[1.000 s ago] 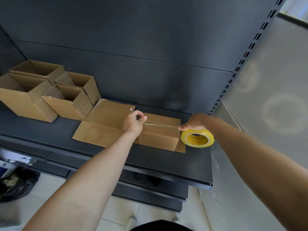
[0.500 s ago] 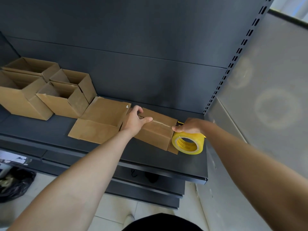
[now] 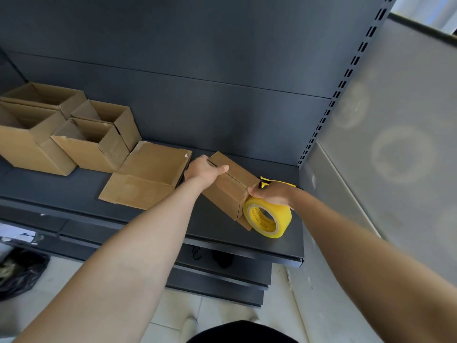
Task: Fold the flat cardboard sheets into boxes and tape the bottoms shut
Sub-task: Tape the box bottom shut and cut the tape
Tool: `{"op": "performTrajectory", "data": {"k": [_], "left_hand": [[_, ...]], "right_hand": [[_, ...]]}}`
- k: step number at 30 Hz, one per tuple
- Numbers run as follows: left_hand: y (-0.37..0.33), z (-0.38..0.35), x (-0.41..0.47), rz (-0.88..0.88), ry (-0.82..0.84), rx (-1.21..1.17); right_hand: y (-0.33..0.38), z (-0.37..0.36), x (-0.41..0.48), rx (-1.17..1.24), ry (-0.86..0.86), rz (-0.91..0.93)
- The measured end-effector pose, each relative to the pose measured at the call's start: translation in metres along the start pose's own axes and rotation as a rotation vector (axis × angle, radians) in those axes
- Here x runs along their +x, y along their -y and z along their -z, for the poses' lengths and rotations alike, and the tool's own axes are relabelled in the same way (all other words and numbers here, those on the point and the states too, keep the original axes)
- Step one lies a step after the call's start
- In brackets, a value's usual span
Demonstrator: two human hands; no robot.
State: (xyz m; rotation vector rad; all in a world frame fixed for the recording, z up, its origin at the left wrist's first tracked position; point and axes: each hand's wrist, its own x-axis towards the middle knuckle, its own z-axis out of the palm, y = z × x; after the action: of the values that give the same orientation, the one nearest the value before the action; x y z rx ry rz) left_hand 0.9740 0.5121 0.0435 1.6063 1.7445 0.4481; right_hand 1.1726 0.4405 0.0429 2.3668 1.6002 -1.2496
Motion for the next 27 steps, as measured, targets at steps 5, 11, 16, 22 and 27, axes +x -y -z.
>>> {"op": "performTrajectory", "data": {"k": [5, 11, 16, 22, 27], "left_hand": [[0.006, -0.001, 0.006, 0.015, 0.107, 0.104], [-0.015, -0.021, -0.019, -0.411, -0.285, 0.441], [-0.004, -0.031, -0.032, -0.453, -0.046, 0.498], [0.001, -0.029, -0.028, -0.419, 0.031, 0.517], [-0.005, -0.028, -0.026, -0.442, 0.027, 0.534]], "right_hand": [[0.005, -0.003, -0.006, 0.031, 0.003, -0.007], [0.009, -0.007, -0.010, 0.103, 0.047, 0.004], [0.001, -0.008, -0.014, 0.349, 0.205, 0.040], [-0.017, -0.004, -0.019, 0.530, 0.542, 0.075], [0.006, -0.008, -0.019, 0.429, 0.447, 0.014]]}}
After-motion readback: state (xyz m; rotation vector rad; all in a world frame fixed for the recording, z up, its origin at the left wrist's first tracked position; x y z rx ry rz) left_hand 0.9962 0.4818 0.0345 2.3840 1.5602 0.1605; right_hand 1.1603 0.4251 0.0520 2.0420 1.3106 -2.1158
